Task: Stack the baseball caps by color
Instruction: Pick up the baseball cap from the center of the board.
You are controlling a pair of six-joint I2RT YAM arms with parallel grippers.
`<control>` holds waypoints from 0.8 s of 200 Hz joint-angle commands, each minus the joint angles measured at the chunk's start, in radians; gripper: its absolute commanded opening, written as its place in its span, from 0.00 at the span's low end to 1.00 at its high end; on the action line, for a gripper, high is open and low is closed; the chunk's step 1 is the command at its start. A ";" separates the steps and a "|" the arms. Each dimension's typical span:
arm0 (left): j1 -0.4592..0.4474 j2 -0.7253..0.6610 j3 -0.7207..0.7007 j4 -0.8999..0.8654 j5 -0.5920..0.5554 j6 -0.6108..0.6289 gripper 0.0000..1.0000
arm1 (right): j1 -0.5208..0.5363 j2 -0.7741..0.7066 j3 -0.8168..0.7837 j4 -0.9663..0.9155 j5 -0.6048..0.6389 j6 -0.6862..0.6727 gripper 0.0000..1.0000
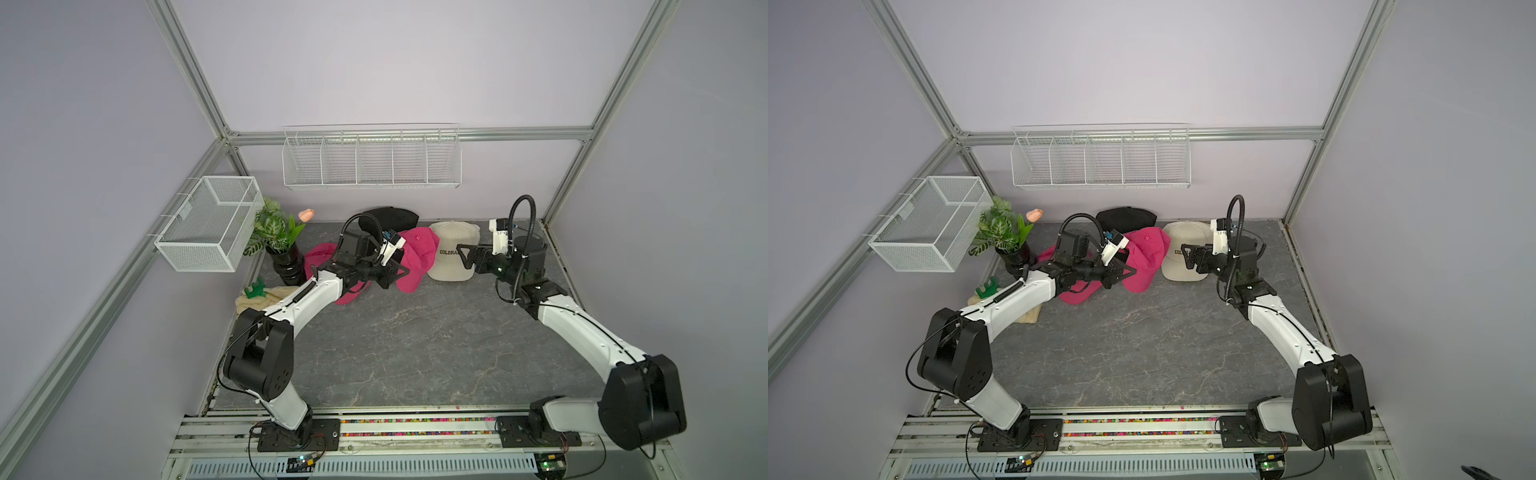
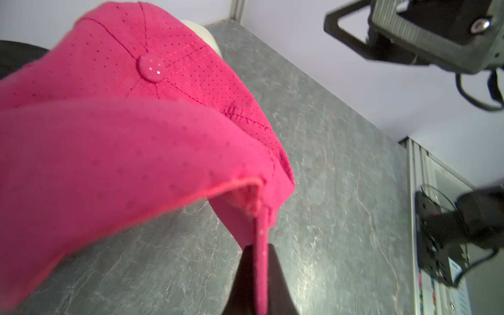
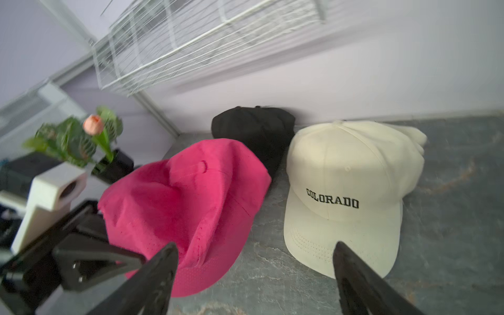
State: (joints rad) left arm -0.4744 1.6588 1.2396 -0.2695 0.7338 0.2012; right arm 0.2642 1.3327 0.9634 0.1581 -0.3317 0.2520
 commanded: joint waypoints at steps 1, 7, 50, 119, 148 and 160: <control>-0.003 -0.009 0.031 -0.185 0.106 0.213 0.00 | 0.001 -0.016 0.045 -0.096 -0.189 -0.286 0.89; -0.004 -0.019 0.028 -0.190 0.108 0.234 0.00 | 0.000 -0.012 0.049 -0.107 -0.189 -0.307 0.89; -0.006 -0.109 -0.060 -0.127 0.080 0.315 0.00 | 0.010 0.044 0.110 -0.179 -0.209 -0.405 0.94; -0.009 -0.130 -0.062 -0.186 0.088 0.369 0.00 | 0.102 0.162 0.294 -0.425 -0.133 -0.714 0.97; -0.010 -0.136 -0.065 -0.191 0.082 0.377 0.00 | 0.120 0.209 0.354 -0.471 -0.133 -0.831 0.85; -0.010 -0.137 -0.066 -0.194 0.082 0.381 0.00 | 0.127 0.232 0.386 -0.504 -0.113 -0.871 0.85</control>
State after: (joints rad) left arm -0.4782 1.5467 1.1831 -0.4473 0.7979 0.5327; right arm 0.3721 1.5242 1.2919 -0.2630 -0.4622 -0.4801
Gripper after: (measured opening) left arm 0.058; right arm 0.853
